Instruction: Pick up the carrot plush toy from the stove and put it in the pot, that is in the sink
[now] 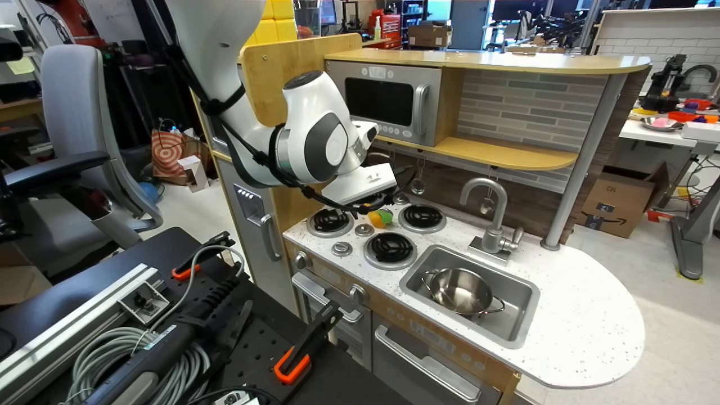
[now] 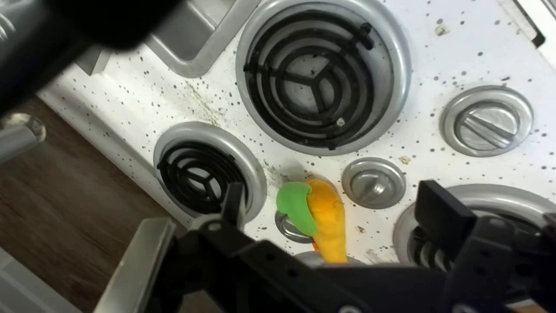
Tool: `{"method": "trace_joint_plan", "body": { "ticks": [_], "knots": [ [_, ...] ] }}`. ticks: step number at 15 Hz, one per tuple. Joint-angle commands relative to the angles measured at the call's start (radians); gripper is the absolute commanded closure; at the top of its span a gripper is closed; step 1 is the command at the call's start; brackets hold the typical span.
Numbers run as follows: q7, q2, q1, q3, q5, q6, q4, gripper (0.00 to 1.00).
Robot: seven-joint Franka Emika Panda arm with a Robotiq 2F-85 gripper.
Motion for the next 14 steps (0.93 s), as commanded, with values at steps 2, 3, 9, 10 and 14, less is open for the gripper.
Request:
{"method": "trace_joint_plan", "body": {
  "ticks": [2, 3, 9, 10, 14],
  "knots": [
    [-0.036, 0.036, -0.016, 0.002, -0.178, 0.132, 0.032, 0.00],
    [-0.021, 0.060, 0.032, -0.040, -0.161, 0.168, 0.049, 0.00],
    [-0.009, 0.185, 0.056, -0.034, -0.126, 0.142, 0.182, 0.00],
    [0.000, 0.211, 0.054, -0.029, -0.123, 0.130, 0.210, 0.00],
    [0.040, 0.310, 0.067, -0.045, -0.106, 0.091, 0.322, 0.00]
  ]
}}
